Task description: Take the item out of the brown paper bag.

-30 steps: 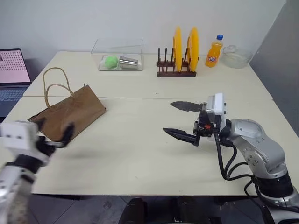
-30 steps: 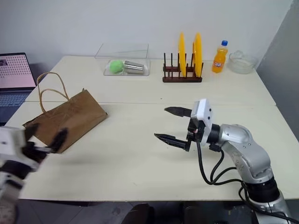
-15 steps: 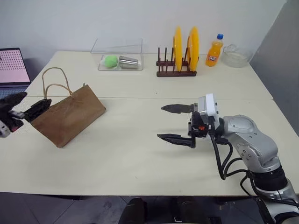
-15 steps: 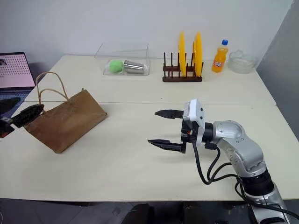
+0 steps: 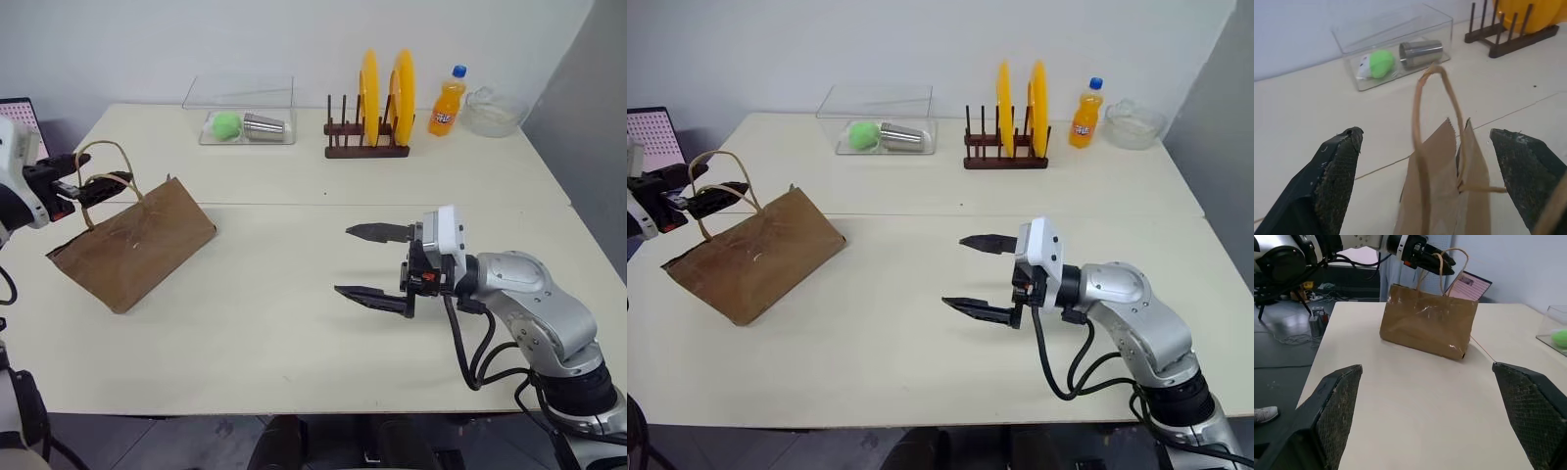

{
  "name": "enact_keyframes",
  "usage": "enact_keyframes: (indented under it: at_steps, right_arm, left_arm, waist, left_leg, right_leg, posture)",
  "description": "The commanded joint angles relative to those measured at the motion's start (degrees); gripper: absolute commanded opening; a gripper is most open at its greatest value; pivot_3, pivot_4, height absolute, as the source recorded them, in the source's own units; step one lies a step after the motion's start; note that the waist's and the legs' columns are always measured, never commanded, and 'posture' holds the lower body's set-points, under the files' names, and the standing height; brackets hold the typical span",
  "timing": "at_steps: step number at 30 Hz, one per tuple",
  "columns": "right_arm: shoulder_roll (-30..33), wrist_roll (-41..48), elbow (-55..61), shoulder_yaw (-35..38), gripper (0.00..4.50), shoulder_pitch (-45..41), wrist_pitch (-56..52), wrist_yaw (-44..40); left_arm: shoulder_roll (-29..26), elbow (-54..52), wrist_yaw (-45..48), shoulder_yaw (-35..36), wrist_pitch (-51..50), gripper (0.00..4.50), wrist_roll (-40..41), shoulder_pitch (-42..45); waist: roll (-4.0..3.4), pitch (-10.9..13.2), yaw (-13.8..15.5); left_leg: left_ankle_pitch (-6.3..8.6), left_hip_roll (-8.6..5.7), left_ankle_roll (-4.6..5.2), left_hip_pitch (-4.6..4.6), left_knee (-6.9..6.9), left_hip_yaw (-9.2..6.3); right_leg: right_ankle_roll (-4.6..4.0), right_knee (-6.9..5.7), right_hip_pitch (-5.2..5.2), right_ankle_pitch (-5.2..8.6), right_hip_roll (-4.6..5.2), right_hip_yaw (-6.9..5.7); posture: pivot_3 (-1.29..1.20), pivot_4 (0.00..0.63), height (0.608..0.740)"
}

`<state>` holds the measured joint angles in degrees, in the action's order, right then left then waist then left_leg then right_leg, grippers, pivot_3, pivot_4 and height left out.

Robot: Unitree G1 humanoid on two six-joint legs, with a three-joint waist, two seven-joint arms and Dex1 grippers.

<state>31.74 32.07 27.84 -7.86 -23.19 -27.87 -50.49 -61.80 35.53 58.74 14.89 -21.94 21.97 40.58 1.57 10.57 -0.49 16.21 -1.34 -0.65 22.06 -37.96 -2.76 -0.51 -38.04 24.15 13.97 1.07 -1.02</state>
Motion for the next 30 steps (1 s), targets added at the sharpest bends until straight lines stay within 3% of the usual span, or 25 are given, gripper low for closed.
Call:
enact_keyframes:
  at_steps: [1,14,22,30]
  right_arm:
    - [0.8,0.3,3.1,1.7,4.5,0.1,0.0,0.9]
    - [1.8,0.5,4.1,1.5,4.5,1.2,0.0,2.0]
    - [2.9,1.7,5.3,2.7,4.5,2.4,-1.0,2.2]
    - [5.2,3.6,8.8,6.7,4.5,6.4,-4.3,4.6]
  left_arm:
    - [-2.1,1.8,3.3,-0.5,1.4,4.03,-1.5,2.7]
    - [-3.0,13.0,9.5,-4.5,5.4,0.09,-8.1,13.7]
    - [0.6,15.1,14.6,-8.7,7.3,0.04,-10.8,24.1]
    - [8.2,17.8,19.7,-12.2,9.6,0.04,-12.6,36.0]
  waist:
    - [0.0,0.0,-0.1]
    - [0.03,0.0,0.1]
    - [0.11,0.0,0.4]
    - [0.19,0.0,0.3]
  left_leg:
    - [0.0,0.0,0.0,0.0,0.0,0.01]
    - [-0.01,-0.01,0.02,-0.01,-0.11,-0.03]
    - [-0.01,-0.02,0.02,0.04,-0.16,-0.06]
    - [-0.01,-0.05,0.02,0.24,-0.28,-0.12]
  right_leg:
    - [0.0,-0.01,0.0,0.0,0.0,0.0]
    - [0.26,-0.07,-0.05,0.15,-0.02,-0.05]
    - [0.27,-0.09,-0.06,0.15,-0.02,-0.09]
    - [0.2,-0.08,-0.02,0.05,-0.01,-0.14]
  posture:
    - [0.0,0.15,0.74]
    - [0.0,0.15,0.74]
    - [0.0,0.15,0.74]
    - [0.0,0.15,0.74]
